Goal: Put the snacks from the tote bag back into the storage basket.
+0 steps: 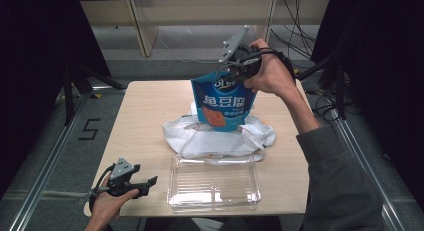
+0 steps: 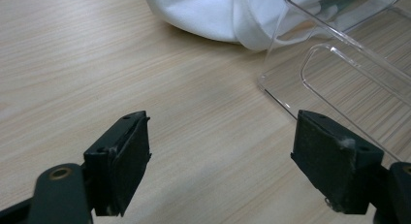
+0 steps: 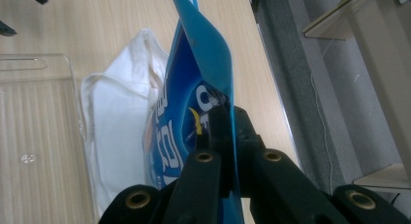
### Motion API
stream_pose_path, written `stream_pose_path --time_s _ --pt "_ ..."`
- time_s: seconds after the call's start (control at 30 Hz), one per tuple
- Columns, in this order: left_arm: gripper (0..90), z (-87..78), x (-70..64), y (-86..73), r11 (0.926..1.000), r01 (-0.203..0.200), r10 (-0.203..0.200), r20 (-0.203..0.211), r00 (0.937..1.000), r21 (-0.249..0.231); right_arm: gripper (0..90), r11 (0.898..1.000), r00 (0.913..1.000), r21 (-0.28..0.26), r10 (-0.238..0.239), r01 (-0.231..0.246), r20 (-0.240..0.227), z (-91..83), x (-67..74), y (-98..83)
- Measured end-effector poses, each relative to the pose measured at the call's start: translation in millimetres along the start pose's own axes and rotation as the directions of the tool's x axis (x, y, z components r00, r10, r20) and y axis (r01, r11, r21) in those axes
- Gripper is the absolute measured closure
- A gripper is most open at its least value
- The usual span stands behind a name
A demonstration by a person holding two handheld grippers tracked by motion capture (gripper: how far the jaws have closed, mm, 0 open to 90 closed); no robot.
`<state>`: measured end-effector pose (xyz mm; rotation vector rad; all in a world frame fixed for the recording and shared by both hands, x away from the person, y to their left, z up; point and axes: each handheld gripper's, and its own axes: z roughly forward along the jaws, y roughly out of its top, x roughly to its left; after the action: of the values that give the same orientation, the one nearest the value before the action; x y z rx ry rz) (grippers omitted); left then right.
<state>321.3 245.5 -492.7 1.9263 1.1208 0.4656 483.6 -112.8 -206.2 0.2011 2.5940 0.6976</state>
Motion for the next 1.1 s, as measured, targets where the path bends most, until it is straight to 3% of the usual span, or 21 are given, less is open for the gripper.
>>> stream_pose_path --time_s 0.07,0.3,0.33,0.37,0.47,0.5,0.53,0.57,0.83,0.9,0.93,1.1 --pt "20.3 -0.1 0.5 -0.7 1.0000 0.001 -0.001 0.000 1.0000 0.003 90.0 1.000 0.9999 -0.003 0.010 -0.010 -0.005 -8.8 5.4 1.4" --pt "20.1 0.0 0.6 -0.3 1.0000 0.007 -0.007 -0.007 1.0000 0.002 90.0 0.999 0.9993 -0.030 -0.034 0.033 -0.018 -29.2 21.7 3.6" --pt "20.1 0.0 1.8 0.6 0.9999 -0.010 0.010 0.001 0.9999 0.005 90.0 0.998 0.9989 -0.033 -0.046 0.046 -0.009 -31.1 25.2 4.3" --pt "20.1 1.3 0.4 0.0 0.9999 0.010 -0.010 -0.005 0.9999 -0.002 90.0 0.999 0.9994 -0.030 -0.034 0.033 -0.010 -32.6 28.6 4.6" --pt "20.0 0.9 0.4 -0.6 0.9999 -0.001 0.001 -0.005 1.0000 0.012 90.0 1.000 0.9995 -0.022 -0.023 0.022 -0.023 -37.4 38.5 6.5" --pt "19.9 0.8 0.8 0.0 1.0000 -0.006 0.006 -0.004 1.0000 0.003 90.0 0.999 0.9990 -0.031 -0.039 0.039 -0.021 -39.1 42.1 7.2" --pt "19.9 -0.3 2.7 0.9 0.9997 -0.020 0.020 -0.002 0.9998 0.016 90.0 0.997 0.9980 -0.043 -0.060 0.059 -0.020 -39.1 43.1 7.7" --pt "19.9 0.7 1.5 0.9 1.0000 0.002 -0.002 -0.002 1.0000 -0.002 90.0 0.996 0.9972 -0.046 -0.071 0.070 -0.024 -39.7 45.8 8.3" --pt "19.9 0.9 1.5 -0.5 1.0000 -0.004 0.004 -0.014 0.9999 0.000 90.0 0.992 0.9929 -0.059 -0.113 0.111 -0.038 -43.8 65.3 9.2" --pt "19.8 1.3 1.6 -0.2 1.0000 0.001 -0.001 -0.014 0.9999 0.001 90.0 0.994 0.9941 -0.051 -0.103 0.102 -0.032 -46.3 72.3 9.0" --pt "19.8 0.8 2.0 0.5 1.0000 -0.006 0.006 -0.012 0.9999 0.001 90.0 0.991 0.9910 -0.055 -0.126 0.124 -0.043 -47.0 73.7 9.7" --pt "19.7 1.0 2.0 0.3 0.9999 -0.007 0.007 -0.007 0.9999 0.011 90.0 0.986 0.9870 -0.062 -0.155 0.152 -0.044 -47.2 87.9 11.4"
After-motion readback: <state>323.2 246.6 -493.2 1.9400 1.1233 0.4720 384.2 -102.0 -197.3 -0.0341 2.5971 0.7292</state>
